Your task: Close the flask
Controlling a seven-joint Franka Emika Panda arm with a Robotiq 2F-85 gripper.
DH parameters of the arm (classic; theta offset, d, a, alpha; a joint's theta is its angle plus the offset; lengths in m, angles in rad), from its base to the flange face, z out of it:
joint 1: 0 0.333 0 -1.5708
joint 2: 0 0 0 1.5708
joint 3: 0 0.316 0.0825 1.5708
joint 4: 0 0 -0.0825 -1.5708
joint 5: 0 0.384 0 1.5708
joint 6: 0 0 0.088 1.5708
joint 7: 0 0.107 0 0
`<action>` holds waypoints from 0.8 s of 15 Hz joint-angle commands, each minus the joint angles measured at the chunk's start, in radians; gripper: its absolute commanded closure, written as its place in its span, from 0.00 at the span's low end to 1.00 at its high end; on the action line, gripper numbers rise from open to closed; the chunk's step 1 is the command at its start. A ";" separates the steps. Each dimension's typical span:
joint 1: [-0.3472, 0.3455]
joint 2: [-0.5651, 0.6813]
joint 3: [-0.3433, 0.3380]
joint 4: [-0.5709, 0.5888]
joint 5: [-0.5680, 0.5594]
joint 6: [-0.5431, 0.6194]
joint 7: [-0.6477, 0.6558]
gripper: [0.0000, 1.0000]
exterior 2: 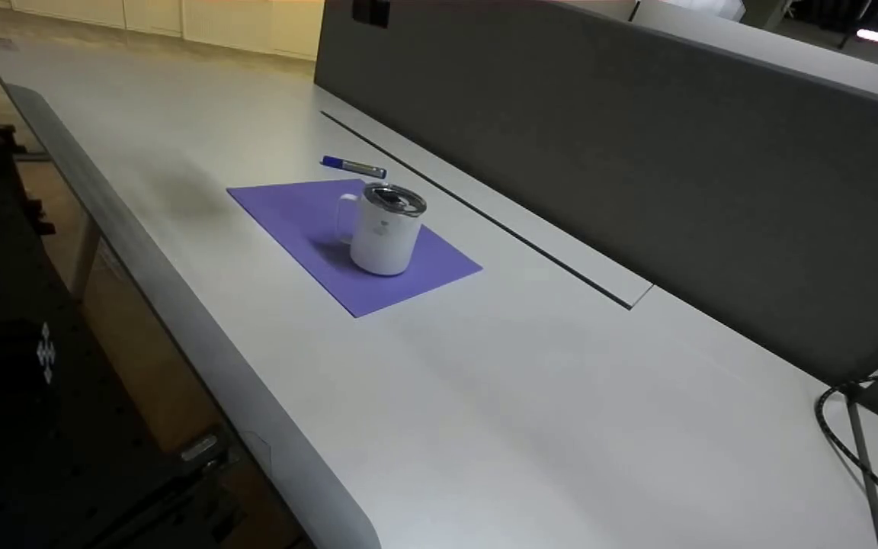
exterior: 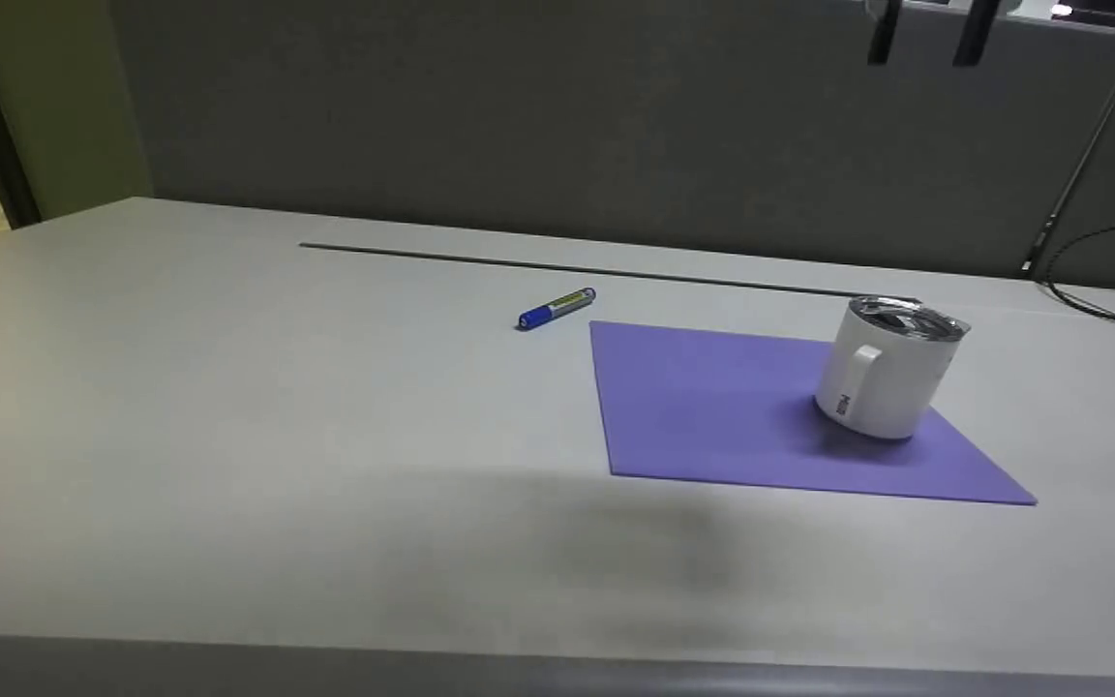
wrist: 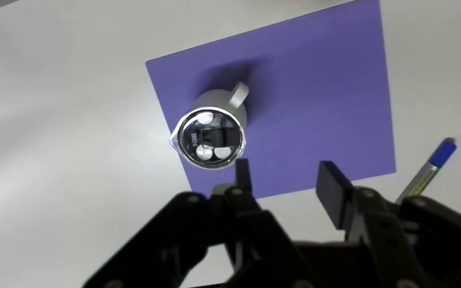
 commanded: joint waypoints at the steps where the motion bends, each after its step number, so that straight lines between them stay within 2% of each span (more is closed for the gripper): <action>1: 0.008 0.116 -0.035 0.052 -0.078 -0.005 0.015 0.82; 3: 0.009 0.172 -0.058 0.074 -0.118 -0.029 0.023 0.95; 4: 0.012 0.204 -0.072 0.107 -0.100 -0.103 0.029 0.99; 5: 0.028 0.148 -0.075 0.039 -0.089 -0.021 0.001 0.85; 7: 0.028 0.189 -0.092 0.068 -0.088 -0.061 0.000 0.98; 12: 0.031 0.205 -0.095 0.088 -0.088 -0.077 0.000 0.99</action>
